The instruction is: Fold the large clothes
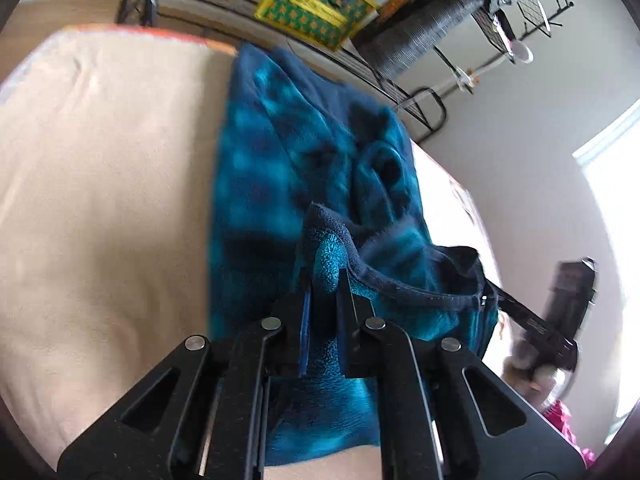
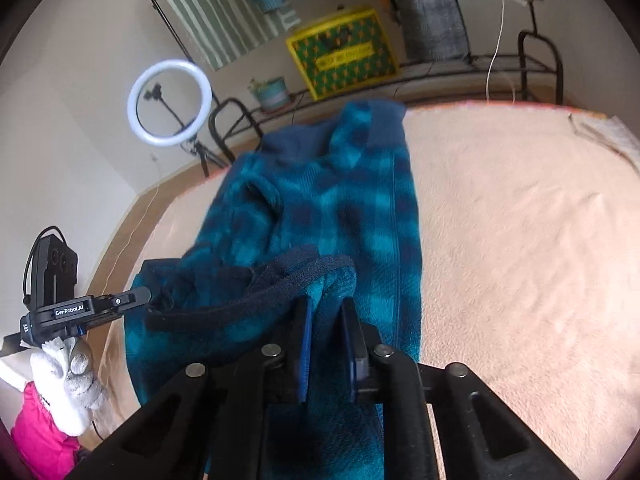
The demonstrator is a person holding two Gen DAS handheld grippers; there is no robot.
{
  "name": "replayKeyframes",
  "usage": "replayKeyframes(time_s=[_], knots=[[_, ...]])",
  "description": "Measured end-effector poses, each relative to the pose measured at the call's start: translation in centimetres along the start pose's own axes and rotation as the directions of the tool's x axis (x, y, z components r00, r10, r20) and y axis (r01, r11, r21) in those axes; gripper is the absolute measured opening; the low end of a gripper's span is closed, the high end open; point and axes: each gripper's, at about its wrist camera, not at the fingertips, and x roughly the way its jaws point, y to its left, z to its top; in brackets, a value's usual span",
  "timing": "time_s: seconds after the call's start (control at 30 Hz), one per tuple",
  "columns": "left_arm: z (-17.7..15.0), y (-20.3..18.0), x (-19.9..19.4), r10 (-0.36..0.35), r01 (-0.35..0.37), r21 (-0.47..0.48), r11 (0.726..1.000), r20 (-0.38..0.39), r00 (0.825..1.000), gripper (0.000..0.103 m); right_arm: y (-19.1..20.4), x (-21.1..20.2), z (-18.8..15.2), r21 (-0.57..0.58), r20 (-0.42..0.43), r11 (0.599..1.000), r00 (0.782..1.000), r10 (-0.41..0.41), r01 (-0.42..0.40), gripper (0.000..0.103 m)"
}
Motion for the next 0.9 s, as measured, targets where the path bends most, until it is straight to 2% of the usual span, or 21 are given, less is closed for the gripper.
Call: replayKeyframes(time_s=[0.03, 0.1, 0.13, 0.2, 0.27, 0.33, 0.47, 0.57, 0.6, 0.67, 0.77, 0.9], knots=[[0.4, 0.9, 0.7, 0.050, -0.050, -0.013, 0.999, -0.006, 0.999, 0.008, 0.4, -0.2, 0.2, -0.025, 0.017, 0.999, 0.999, -0.041, 0.041, 0.010], [0.4, 2.6, 2.3, 0.059, -0.062, -0.077, 0.995, -0.038, 0.998, 0.008, 0.1, 0.8, 0.3, -0.055, 0.005, 0.991, 0.992, -0.122, 0.122, 0.009], [0.3, 2.9, 2.9, 0.063, -0.067, -0.087, 0.994, -0.044, 0.997, 0.008, -0.8, 2.0, 0.1, -0.027, -0.034, 0.989, 0.988, -0.149, 0.148, 0.009], [0.1, 2.6, 3.7, 0.088, -0.090, -0.055, 0.994, -0.045, 0.995, 0.008, -2.3, 3.6, -0.1, 0.039, -0.087, 0.989, 0.987, -0.135, 0.139, 0.009], [0.1, 2.0, 3.7, 0.117, -0.117, -0.013, 0.993, -0.027, 0.993, 0.008, -2.1, 4.1, -0.1, 0.015, -0.093, 0.985, 0.981, -0.169, 0.171, 0.009], [0.2, 2.0, 3.2, 0.119, -0.119, -0.012, 0.993, -0.013, 0.993, 0.018, -1.6, 4.0, 0.0, -0.007, -0.090, 0.981, 0.977, -0.195, 0.195, 0.009], [0.5, 1.6, 1.7, 0.148, -0.148, 0.025, 0.989, 0.027, 0.989, 0.020, -1.7, 2.9, 0.1, -0.001, -0.095, 0.984, 0.979, -0.178, 0.178, 0.017], [0.9, 0.8, 0.2, 0.161, -0.167, 0.071, 0.983, 0.074, 0.984, 0.020, -1.3, 0.9, 0.5, -0.014, -0.033, 0.981, 0.980, -0.195, 0.194, 0.026], [1.0, 0.6, -0.2, 0.158, -0.165, 0.078, 0.983, 0.089, 0.983, 0.020, -1.3, 0.1, 0.7, -0.020, -0.004, 0.984, 0.984, -0.176, 0.176, 0.029], [1.6, 0.4, -0.9, 0.154, -0.164, 0.081, 0.983, 0.118, 0.981, 0.020, -1.0, -0.9, 1.1, -0.032, 0.029, 0.991, 0.991, -0.132, 0.133, 0.030], [3.5, 0.4, -1.0, 0.122, -0.130, 0.062, 0.989, 0.122, 0.985, 0.020, -0.1, -2.1, 1.7, -0.076, 0.110, 0.992, 0.989, -0.095, 0.104, 0.033], [6.6, 0.5, -0.5, 0.099, -0.108, 0.070, 0.992, 0.124, 0.987, 0.020, 0.6, -1.8, 3.7, -0.112, 0.121, 0.988, 0.988, -0.096, 0.109, 0.033]])
